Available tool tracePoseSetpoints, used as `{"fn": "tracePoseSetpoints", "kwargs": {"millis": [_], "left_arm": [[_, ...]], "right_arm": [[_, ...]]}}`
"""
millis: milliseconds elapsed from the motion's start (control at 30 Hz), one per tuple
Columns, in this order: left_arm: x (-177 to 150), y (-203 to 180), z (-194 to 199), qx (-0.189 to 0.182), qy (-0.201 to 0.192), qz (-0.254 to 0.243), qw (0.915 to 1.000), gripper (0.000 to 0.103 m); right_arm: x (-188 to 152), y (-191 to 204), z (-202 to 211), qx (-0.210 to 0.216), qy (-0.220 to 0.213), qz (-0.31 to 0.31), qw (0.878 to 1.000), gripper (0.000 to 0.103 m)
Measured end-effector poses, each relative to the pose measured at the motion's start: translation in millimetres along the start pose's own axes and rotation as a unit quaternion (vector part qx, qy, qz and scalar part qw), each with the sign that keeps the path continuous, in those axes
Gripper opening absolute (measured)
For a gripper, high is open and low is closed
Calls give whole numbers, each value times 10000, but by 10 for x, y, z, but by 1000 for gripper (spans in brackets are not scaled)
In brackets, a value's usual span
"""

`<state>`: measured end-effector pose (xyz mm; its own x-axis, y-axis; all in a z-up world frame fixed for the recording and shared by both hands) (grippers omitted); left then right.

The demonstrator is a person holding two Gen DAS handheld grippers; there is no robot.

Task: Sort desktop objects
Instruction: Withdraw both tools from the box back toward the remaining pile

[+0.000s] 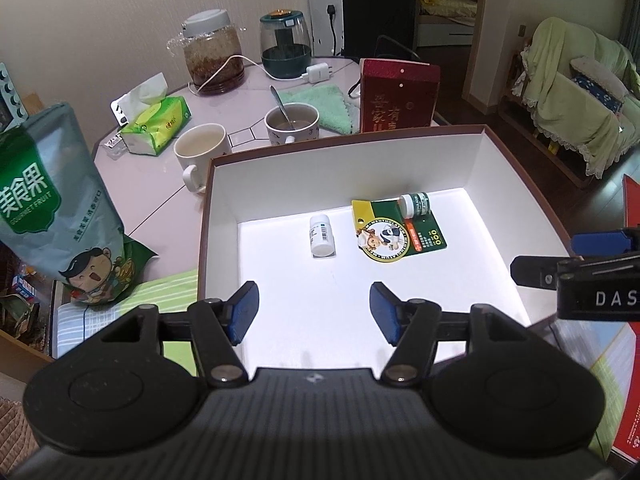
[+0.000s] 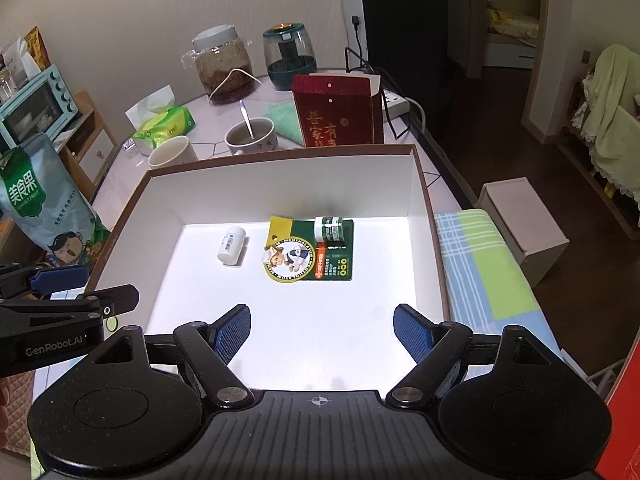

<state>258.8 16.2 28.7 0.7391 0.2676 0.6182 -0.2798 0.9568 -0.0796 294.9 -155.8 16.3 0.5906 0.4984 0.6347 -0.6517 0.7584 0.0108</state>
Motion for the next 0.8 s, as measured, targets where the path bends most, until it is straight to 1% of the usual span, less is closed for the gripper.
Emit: {"fn": "tracePoseSetpoints", "kwargs": {"millis": [133, 233, 433, 567, 800], "left_arm": [[-61, 15, 138, 0, -98, -3, 10000, 59], [-116, 26, 246, -14, -167, -14, 9999, 63], [-246, 17, 453, -52, -305, -84, 9995, 63], [-323, 14, 580, -94, -390, -118, 9991, 67], [-432, 60, 698, -127, -443, -123, 9989, 67]], "right_arm": [[-59, 26, 134, 12, -119, -33, 9999, 81], [-104, 45, 234, 21, -208, -59, 9998, 81], [-196, 81, 434, 48, -386, -112, 9992, 81], [-265, 95, 549, 34, -462, -153, 9988, 81], [-372, 112, 693, 36, -568, -203, 9982, 81]]}}
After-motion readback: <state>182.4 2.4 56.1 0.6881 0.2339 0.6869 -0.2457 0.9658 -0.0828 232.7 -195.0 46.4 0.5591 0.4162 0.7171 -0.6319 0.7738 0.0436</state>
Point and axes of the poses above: each gripper's, at about its wrist camera, not at the fingertips, and z roughly against the way its jaws point, y to its left, x to its top, the point moved 2 cm from there along -z, roughly the way its jaws point, and after that the axes turned 15 degrees about z, right-handed, at the moved point
